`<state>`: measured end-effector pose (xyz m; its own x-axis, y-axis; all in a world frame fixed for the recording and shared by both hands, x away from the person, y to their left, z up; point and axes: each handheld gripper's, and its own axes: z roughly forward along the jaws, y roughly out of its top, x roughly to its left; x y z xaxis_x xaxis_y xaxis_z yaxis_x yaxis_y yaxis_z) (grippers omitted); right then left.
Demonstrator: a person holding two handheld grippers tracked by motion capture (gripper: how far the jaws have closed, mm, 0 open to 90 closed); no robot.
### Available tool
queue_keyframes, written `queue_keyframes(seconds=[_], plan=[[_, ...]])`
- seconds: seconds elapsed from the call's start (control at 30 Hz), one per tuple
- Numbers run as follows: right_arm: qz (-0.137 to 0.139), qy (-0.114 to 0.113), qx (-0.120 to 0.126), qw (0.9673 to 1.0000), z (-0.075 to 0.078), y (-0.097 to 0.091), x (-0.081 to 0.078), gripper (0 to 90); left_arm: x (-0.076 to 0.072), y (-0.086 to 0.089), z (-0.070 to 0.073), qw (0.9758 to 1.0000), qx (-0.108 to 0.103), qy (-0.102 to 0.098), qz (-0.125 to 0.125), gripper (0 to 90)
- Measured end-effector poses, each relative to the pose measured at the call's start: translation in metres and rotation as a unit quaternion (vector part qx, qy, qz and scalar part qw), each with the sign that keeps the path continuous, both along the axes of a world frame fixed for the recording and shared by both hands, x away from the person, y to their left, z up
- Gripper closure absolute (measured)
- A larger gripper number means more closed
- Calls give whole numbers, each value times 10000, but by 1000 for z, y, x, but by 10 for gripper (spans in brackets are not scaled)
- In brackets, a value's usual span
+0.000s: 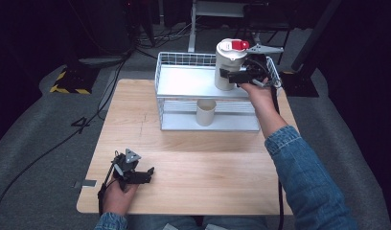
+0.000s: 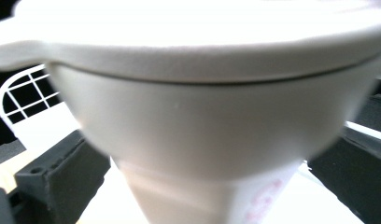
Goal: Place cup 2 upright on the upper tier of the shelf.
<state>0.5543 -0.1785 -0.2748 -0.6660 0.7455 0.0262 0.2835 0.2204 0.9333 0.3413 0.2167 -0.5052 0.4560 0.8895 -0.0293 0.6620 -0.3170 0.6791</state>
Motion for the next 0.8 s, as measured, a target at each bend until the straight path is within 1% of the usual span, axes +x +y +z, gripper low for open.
queue_keyframes(seconds=[0.1,0.17,0.27,0.4,0.53,0.6,0.7,0.8], plan=[[44,-36,37,10000,2,-6,-6,0,1,0,0,10000,-11,-3,7,78],[44,-16,-46,10000,4,-9,-10,0,1,-1,0,10000,-8,-8,8,78],[56,-66,-129,9999,7,-13,-18,0,1,-1,0,10000,-8,-10,4,78],[161,-102,-89,9998,9,-22,-28,0,1,-1,0,10000,-9,-7,8,78],[230,-54,-35,9997,7,-32,-38,0,1,-1,0,10000,-8,-6,6,78],[251,-74,-41,9996,6,-37,-44,0,1,-1,0,10000,-11,-11,1,78],[335,-94,-141,9993,3,-43,-52,1,1,-1,0,10000,-13,1,-8,78],[361,-83,-157,9992,1,-51,-61,3,2,0,0,10000,-6,26,-27,78]])
